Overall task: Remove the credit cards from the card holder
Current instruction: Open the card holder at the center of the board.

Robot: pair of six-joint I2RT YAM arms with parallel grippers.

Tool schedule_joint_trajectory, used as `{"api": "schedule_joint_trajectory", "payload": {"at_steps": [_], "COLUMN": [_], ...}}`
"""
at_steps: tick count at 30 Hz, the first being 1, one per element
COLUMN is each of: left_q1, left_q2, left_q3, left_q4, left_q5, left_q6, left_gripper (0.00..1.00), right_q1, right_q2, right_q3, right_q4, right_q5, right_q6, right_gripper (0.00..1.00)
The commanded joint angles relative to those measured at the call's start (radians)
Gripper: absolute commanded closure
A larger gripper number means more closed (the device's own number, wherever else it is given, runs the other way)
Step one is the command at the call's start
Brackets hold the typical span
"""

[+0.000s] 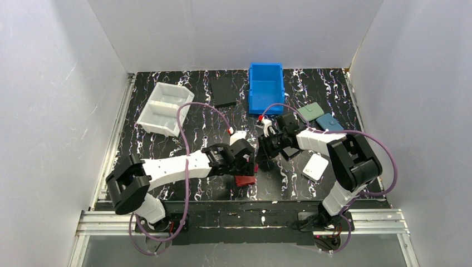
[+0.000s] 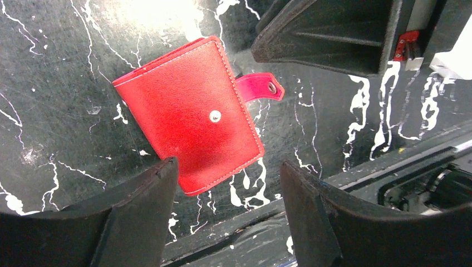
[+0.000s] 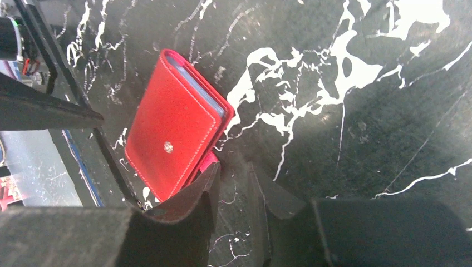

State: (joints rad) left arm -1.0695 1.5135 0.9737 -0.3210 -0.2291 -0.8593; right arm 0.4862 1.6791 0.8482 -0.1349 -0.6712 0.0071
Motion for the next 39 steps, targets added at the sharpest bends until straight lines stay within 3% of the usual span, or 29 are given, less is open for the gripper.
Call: {"api": "schedule_joint_trajectory", "payload": {"at_steps": [1,10,22,37,38,39], "left_q1": [-0.012,-0.026,-0.072,-0.078,-0.078,-0.079], "left_q2": [0.076,0.215,0.441,0.481,0.472,0.463], "left_q3": [0.097,0.24,0.509,0.501,0.489,0.475], "left_q4": [-0.179,-0.259,-0.592,-0.63,-0.626,-0.62], "left_q5": [-0.077,-0.074,-0.193,-0.203,-0.213,-0.221], "left_q6": [-0.027,-0.029,-0.116,-0.156,-0.161,-0.164], "left_gripper": [0.34,0.35,0.35,0.4,0.44,0.53], "right_q1": [0.002,0.002,0.002,-0.006,-0.007,-0.009], "right_q2": [0.019,0.022,0.028,0.026,0.025,0.025], "right_q3": [0.055,0.064,0.072,0.078,0.078,0.077], "right_q4": [-0.052,-0.058,-0.069,-0.077,-0.075,-0.075], "right_q5": [0.02,0.037,0.04,0.032,0.03,0.027], "right_q6": [-0.004,-0.004,-0.004,-0.03,-0.03,-0.029], "right_gripper": [0.67,0.66,0.64,0.63,0.63,0.63]}}
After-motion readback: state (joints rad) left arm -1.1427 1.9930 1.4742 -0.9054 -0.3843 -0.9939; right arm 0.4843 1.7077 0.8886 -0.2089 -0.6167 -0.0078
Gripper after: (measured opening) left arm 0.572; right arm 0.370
